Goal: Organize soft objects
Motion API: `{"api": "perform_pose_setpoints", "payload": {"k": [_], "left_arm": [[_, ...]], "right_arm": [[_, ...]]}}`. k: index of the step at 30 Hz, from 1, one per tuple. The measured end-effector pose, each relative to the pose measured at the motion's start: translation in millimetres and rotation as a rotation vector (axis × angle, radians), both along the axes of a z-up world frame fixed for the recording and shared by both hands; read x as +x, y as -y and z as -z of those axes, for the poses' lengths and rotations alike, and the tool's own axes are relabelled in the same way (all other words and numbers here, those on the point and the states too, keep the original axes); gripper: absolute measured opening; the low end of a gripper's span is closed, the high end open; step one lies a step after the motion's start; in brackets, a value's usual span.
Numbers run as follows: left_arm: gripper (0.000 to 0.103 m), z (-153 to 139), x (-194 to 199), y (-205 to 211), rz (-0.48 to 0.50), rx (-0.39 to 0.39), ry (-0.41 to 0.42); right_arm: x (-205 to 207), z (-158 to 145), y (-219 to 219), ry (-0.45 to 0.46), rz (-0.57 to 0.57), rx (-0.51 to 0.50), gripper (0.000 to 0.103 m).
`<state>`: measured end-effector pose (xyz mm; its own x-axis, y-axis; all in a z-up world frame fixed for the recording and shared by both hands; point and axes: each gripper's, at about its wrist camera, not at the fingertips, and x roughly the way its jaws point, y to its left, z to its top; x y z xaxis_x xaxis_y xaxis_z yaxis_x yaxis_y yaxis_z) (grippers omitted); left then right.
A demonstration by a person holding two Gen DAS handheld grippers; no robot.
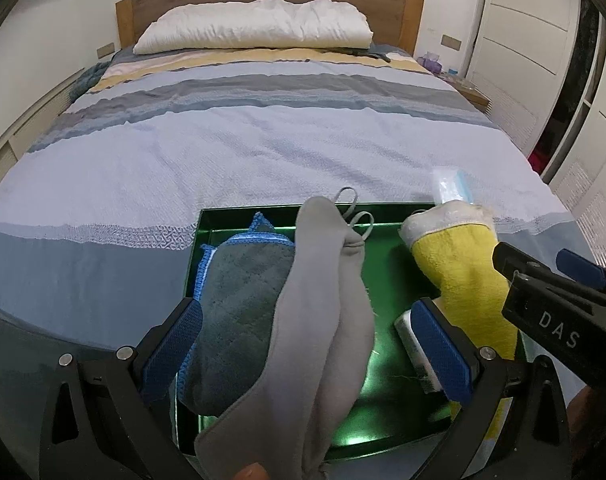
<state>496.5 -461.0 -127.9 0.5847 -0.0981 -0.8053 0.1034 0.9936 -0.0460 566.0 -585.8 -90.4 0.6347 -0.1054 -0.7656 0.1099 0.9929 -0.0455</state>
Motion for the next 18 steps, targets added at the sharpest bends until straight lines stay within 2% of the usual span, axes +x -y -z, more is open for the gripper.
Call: {"api": "perform_pose_setpoints", "payload": {"k": [18], "left_arm": [[0.102,-13,-36,18,0.109,-0.013,0.019]], "right_arm": [[-39,-24,10,0.046,0.044,-0.019,0.078]]}}
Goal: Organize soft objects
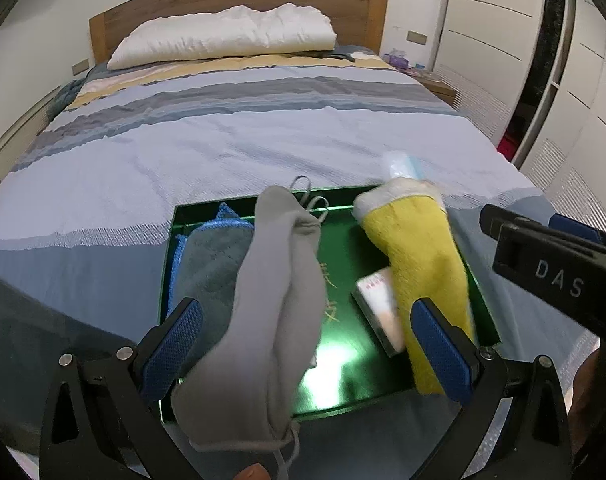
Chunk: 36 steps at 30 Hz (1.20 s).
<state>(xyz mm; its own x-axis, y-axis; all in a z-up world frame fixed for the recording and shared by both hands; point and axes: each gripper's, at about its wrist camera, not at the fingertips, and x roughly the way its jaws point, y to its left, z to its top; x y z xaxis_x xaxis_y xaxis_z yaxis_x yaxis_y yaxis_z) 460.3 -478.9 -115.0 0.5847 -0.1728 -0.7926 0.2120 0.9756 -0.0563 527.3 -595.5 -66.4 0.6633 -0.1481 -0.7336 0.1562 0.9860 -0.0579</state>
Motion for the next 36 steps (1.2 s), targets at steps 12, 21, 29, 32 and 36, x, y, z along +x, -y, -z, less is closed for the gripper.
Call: {"api": "perform_pose_setpoints", "payload": {"k": [12,21,29,32,36], "left_arm": [[0.102,-17,-56,9,0.135,-0.037,0.02],[0.102,-44,-107,7,0.222,-0.07,0.07],[0.102,-64,-159,-18,0.301,-0.089,0.086],[0.102,-75,-176,-35,0.307,-0.099,0.087],[0.102,-88,-199,-64,0.303,-0.093,0.104]], "right_arm": [[-92,-11,20,0.03,0.094,-0.027,0.083],[-166,-25,29,0.071,0.181,-0.009,0.085],[-244,-38,21,0.121,0.23,0.031,0.088],[-269,-41,5,0.12,0.223,0.011,0.089],[-308,-51,-22,0.139,0.206,0.013,0.091]]}}
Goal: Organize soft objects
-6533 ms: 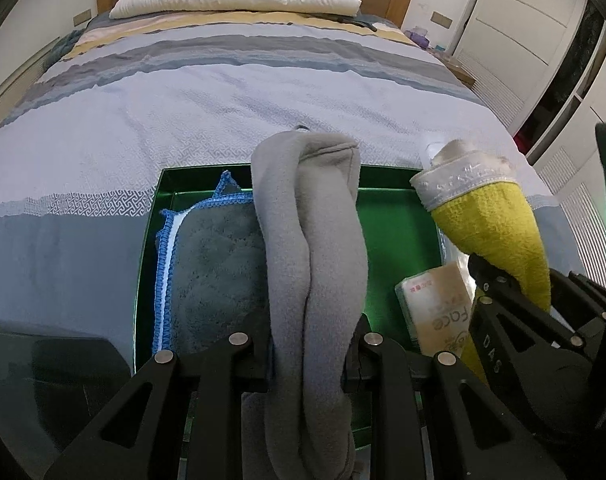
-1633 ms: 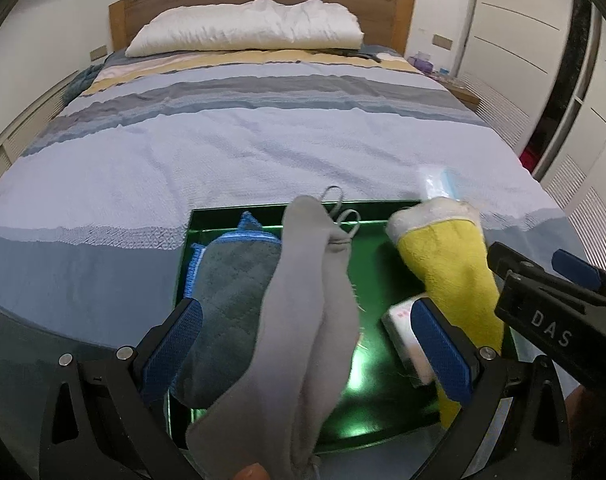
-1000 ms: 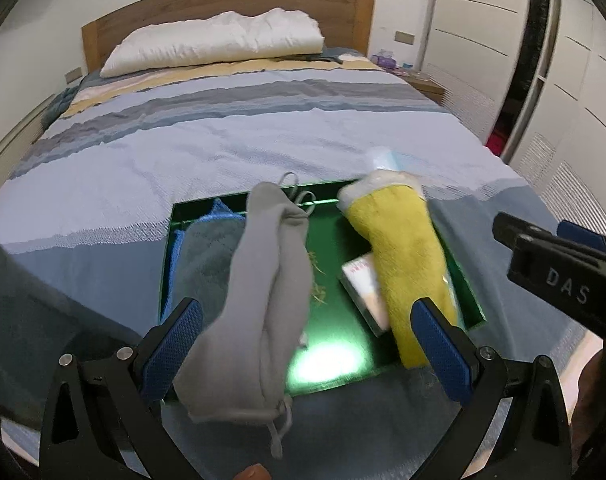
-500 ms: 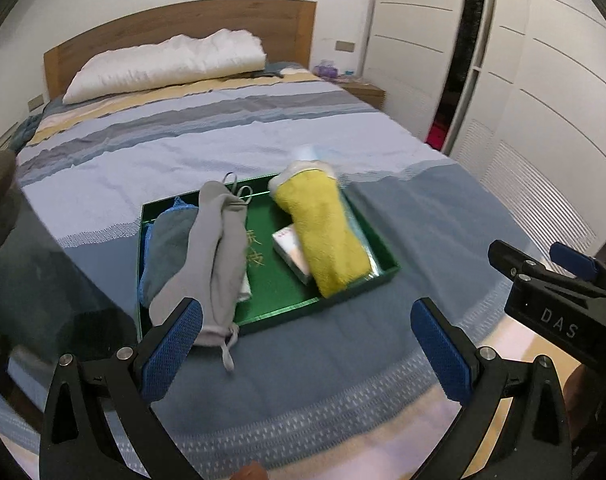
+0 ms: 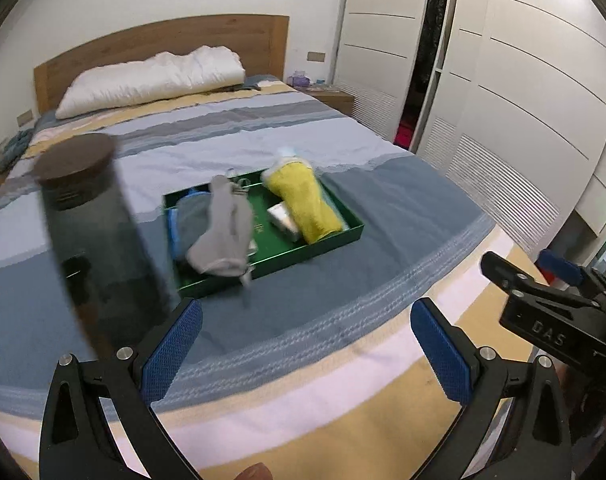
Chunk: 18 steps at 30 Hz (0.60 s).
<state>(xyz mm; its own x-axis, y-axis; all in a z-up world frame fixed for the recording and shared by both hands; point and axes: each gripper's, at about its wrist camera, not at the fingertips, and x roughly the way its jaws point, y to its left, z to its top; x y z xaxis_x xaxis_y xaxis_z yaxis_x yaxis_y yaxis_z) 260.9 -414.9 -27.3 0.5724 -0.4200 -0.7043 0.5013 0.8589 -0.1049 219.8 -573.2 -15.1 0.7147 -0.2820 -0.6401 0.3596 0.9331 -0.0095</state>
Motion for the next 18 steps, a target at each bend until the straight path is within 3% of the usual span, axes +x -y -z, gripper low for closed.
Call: {"api": "perform_pose_setpoints", "payload": {"k": [11,18], "left_arm": [[0.102,-8,-54,-104,-0.089,0.039,0.0],[0.102,-16,-89,-181,-0.125,0.004,0.018]], "right_arm": [[-97,-31,-88,0.08,-0.068,-0.013,0.094],[-156,-38,-145,0.14,-0.068,-0.042,0.099]]}}
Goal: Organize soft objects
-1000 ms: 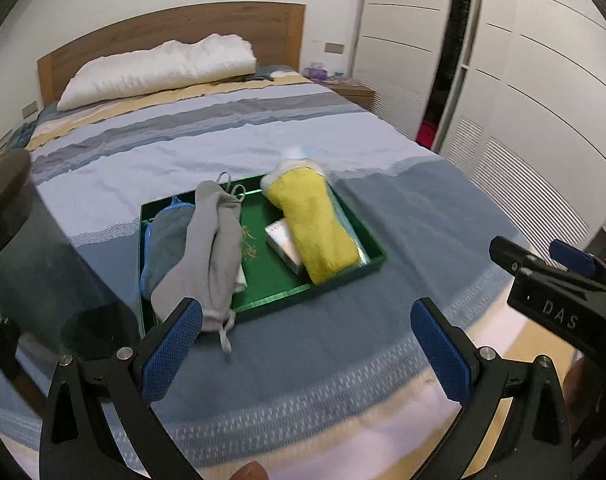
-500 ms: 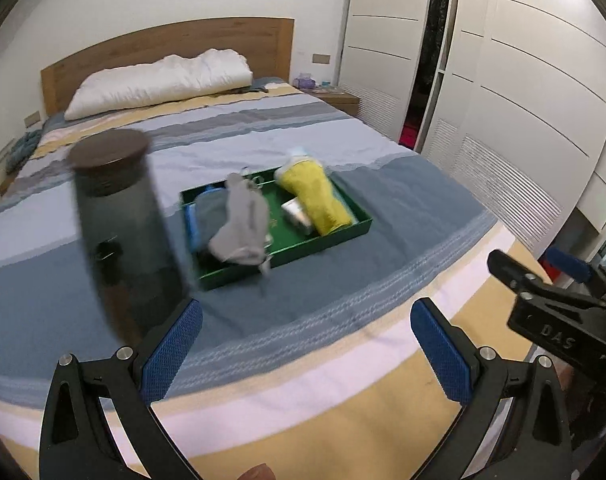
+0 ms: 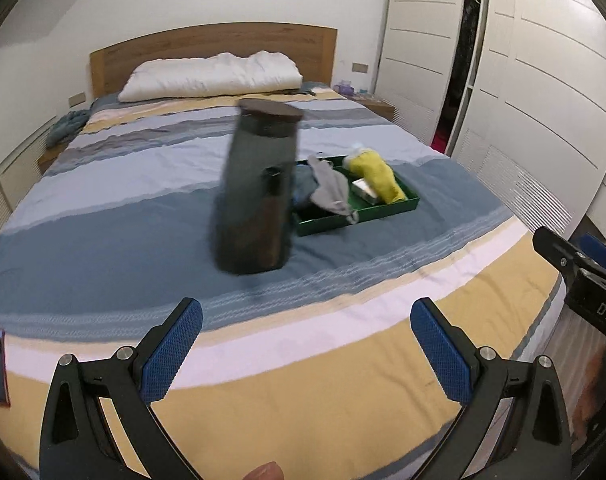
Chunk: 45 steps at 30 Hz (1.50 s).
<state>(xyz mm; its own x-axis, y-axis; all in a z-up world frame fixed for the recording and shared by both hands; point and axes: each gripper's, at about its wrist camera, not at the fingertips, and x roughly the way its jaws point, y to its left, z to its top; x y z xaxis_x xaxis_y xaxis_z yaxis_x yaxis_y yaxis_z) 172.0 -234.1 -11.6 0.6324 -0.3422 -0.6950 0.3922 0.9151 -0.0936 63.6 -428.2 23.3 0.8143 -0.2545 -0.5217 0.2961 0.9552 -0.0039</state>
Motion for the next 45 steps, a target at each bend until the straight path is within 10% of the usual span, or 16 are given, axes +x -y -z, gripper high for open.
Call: {"api": "perform_pose_setpoints", "payload": {"k": [17,45], "left_arm": [[0.102,-9,-95,-166,-0.201,0.01,0.125],[0.102,0,-117,-187,-0.216,0.061,0.161]], "right_arm": [[-76,19,-163,-0.06,-0.172,-0.058,0.103],[-117,25,-189,-0.023,-0.34,0.029,0.103]]}}
